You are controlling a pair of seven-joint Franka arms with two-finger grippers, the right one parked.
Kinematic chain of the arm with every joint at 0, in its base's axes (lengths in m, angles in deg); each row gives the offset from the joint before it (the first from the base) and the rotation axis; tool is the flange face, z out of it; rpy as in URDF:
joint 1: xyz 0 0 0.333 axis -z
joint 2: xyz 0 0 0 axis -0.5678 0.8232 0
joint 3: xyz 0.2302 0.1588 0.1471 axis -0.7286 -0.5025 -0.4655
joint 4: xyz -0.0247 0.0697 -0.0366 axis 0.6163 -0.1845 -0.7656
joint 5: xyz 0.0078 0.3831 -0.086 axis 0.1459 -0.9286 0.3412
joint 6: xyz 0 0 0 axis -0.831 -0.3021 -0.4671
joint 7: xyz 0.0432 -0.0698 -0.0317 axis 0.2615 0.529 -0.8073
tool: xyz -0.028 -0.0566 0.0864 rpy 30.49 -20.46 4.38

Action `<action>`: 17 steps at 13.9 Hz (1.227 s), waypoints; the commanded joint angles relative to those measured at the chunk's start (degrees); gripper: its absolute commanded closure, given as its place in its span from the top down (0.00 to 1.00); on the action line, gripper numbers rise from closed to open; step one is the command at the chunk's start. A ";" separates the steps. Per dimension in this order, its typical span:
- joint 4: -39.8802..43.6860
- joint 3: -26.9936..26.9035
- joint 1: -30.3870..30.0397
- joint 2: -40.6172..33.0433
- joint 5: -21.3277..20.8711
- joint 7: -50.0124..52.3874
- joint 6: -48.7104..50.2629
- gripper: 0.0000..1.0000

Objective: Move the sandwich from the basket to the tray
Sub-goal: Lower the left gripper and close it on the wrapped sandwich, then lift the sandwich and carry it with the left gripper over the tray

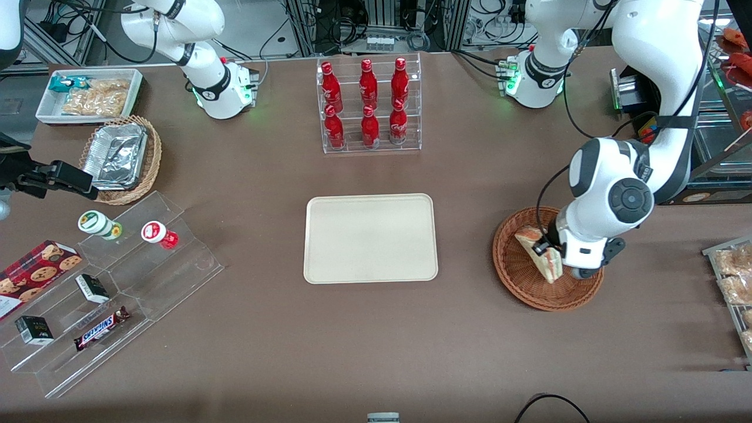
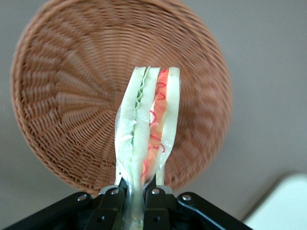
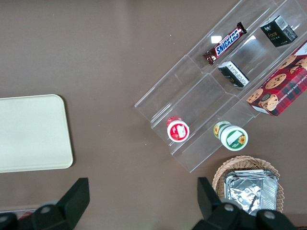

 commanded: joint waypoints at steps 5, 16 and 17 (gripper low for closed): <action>12.89 -0.53 11.10 8.60 0.02 -7.60 4.76 0.03; 29.35 0.34 28.50 23.72 6.61 8.12 -1.89 0.00; 29.35 0.34 29.56 24.69 6.52 9.00 -3.48 0.00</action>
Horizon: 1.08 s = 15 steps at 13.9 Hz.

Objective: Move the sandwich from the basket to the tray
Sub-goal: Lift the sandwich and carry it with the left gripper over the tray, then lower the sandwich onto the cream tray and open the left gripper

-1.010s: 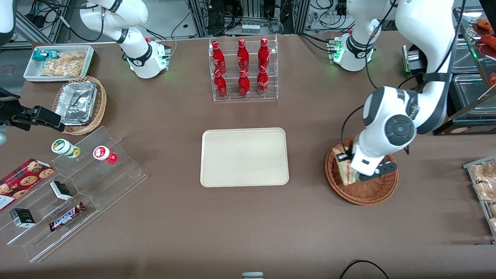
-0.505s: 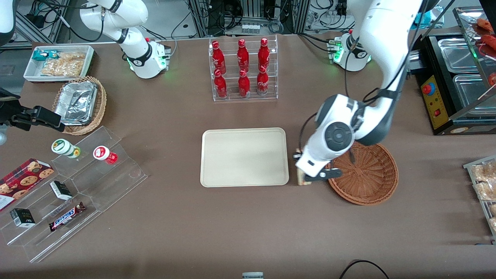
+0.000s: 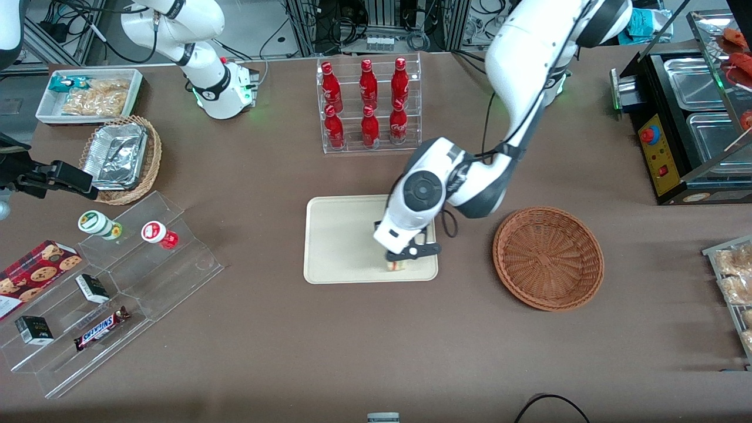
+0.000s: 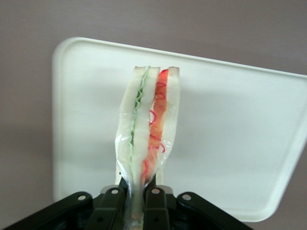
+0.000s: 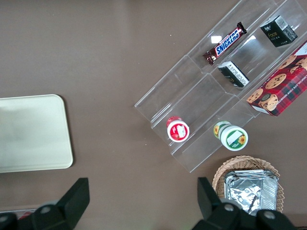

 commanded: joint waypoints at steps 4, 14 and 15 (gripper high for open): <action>2.56 -0.71 4.09 4.92 0.32 3.46 -4.98 0.00; 2.29 -1.33 4.62 2.56 -0.12 3.20 -1.04 1.00; 2.12 -1.67 4.62 0.81 -0.29 3.29 0.89 1.00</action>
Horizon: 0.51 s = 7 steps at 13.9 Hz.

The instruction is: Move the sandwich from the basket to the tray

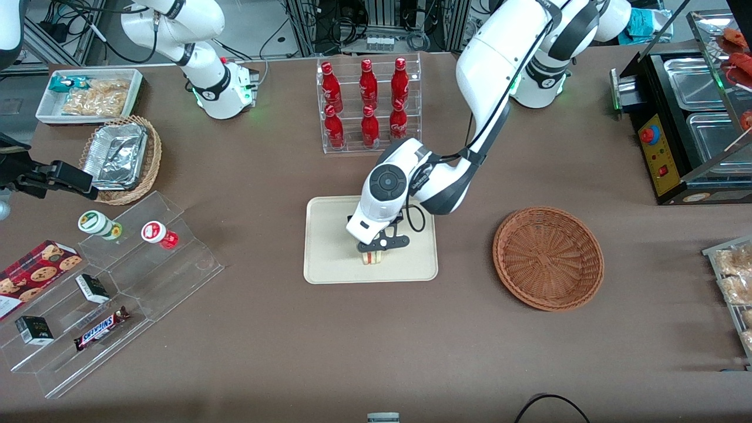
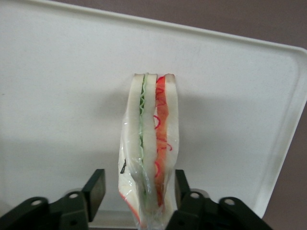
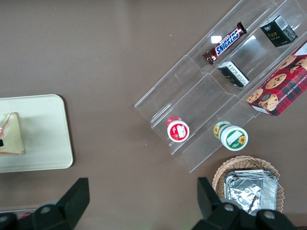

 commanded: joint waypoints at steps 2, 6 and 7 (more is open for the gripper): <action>-0.06 -4.44 0.50 -6.19 -0.28 0.70 8.35 1.00; -2.25 -8.06 -0.20 -12.00 -2.83 3.59 17.32 1.00; -4.18 -8.50 -1.51 -13.84 -2.92 3.16 18.56 1.00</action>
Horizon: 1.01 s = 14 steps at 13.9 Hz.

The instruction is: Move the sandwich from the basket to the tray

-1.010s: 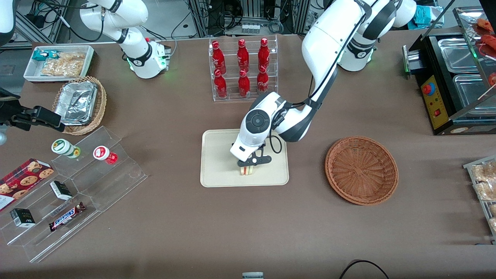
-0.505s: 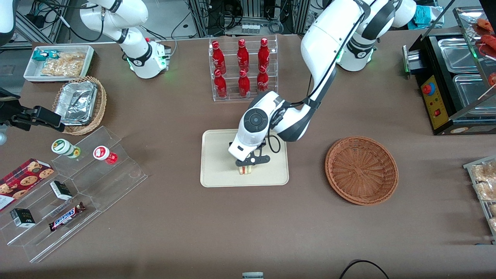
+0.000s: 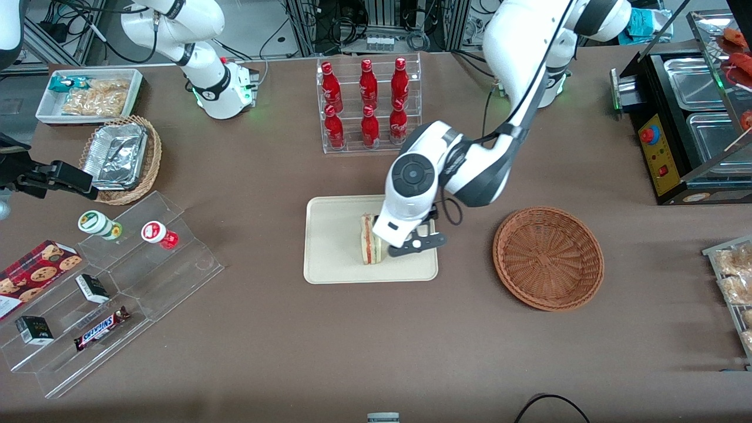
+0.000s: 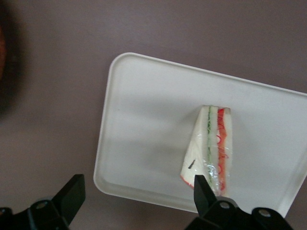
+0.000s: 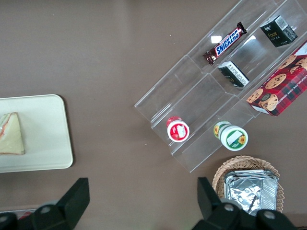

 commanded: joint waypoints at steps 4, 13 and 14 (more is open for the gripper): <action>-12.43 -0.79 -7.35 -11.84 -1.30 -4.64 1.93 1.00; -21.85 -0.88 -17.99 -25.81 -2.09 -18.81 5.70 1.00; -21.50 -0.36 -20.78 -26.79 -2.01 -22.04 8.15 1.00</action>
